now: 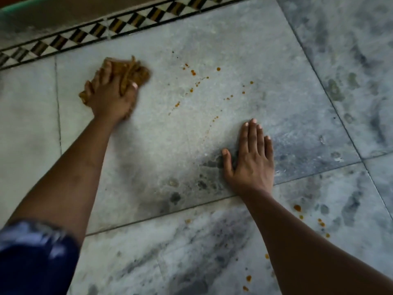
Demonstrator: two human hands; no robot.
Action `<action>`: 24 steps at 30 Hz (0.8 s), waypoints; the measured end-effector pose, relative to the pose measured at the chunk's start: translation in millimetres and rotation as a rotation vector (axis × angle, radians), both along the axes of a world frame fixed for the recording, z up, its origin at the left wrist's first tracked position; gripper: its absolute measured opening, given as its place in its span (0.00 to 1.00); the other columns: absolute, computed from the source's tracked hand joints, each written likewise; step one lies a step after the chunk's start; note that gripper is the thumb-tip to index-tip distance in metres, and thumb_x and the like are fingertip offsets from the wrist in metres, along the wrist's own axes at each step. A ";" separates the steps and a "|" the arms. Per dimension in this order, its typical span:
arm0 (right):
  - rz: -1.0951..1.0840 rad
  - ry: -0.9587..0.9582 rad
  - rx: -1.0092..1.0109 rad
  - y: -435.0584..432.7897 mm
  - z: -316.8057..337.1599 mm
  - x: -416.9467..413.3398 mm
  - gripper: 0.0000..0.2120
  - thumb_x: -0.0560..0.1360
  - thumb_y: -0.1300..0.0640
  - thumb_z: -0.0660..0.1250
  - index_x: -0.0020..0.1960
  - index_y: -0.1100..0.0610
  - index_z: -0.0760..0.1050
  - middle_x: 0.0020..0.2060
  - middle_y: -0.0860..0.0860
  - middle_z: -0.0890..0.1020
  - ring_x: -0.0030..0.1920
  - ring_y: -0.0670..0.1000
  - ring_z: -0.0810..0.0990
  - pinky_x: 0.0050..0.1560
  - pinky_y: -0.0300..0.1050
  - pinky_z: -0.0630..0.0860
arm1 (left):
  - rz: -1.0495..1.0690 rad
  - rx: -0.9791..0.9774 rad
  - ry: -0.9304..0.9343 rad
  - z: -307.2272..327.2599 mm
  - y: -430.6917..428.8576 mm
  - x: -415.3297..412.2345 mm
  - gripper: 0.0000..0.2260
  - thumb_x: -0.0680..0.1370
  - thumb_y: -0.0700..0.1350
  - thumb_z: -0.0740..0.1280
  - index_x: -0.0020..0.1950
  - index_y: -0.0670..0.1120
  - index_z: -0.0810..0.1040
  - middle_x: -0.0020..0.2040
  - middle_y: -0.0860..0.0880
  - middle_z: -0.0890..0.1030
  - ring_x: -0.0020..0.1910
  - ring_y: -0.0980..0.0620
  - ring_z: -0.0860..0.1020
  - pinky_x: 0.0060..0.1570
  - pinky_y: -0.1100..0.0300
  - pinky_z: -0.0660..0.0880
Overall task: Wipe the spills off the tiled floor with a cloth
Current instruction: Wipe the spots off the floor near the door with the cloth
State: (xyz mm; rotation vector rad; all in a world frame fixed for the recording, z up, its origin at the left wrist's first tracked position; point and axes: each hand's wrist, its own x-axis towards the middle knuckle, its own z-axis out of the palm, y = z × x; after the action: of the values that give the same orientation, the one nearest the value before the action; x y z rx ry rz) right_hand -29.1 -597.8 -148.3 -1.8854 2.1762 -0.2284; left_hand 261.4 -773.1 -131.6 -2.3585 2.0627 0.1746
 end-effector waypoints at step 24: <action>-0.013 -0.042 -0.010 0.7 2.7 -0.1 0.36 0.75 0.41 0.47 0.76 0.58 0.43 0.76 0.54 0.48 0.76 0.50 0.43 0.74 0.47 0.39 | -0.478 -0.014 0.074 -5.0 19.2 -110.5 0.28 0.76 0.64 0.48 0.75 0.57 0.59 0.78 0.52 0.53 0.77 0.50 0.50 0.72 0.47 0.42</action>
State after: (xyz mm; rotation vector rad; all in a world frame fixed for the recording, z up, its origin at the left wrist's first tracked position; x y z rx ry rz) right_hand -29.2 -597.0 -145.6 -1.8559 2.1641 -0.2787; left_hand 150.8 -753.9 -136.6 -1.8144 2.5888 0.2419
